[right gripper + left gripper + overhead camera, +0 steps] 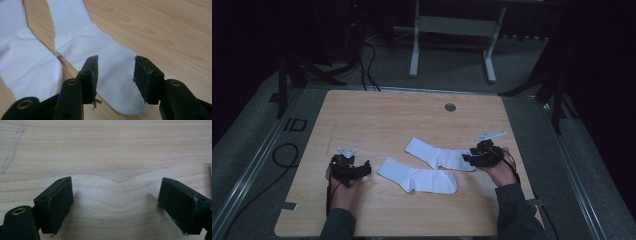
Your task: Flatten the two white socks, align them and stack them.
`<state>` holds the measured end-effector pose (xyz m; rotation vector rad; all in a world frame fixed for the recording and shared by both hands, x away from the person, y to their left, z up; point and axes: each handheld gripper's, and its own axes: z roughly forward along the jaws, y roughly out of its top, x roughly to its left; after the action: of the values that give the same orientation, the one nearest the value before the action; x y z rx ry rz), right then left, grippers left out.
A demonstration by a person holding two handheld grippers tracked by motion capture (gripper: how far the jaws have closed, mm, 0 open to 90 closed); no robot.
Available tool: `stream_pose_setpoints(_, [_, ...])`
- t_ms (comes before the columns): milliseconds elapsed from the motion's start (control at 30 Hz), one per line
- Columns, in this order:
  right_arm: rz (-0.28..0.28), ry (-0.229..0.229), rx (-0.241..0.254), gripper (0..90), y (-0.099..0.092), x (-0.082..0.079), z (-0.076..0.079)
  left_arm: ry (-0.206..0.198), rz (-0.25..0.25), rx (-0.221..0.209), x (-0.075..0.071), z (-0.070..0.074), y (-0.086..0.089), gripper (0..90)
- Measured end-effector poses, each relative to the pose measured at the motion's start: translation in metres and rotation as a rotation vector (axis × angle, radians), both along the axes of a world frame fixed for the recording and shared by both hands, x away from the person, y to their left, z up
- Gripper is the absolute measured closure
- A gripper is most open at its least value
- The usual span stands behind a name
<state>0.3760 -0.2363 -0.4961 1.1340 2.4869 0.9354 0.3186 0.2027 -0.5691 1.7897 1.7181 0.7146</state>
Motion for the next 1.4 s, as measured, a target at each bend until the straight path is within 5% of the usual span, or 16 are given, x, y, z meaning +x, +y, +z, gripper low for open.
stream_pose_setpoints(1400, [0.194, -0.021, -0.062, 55.0, 0.088, 0.034, -0.009, 0.0, -0.004, -0.001, 0.0, 0.0, 0.0, 12.7])
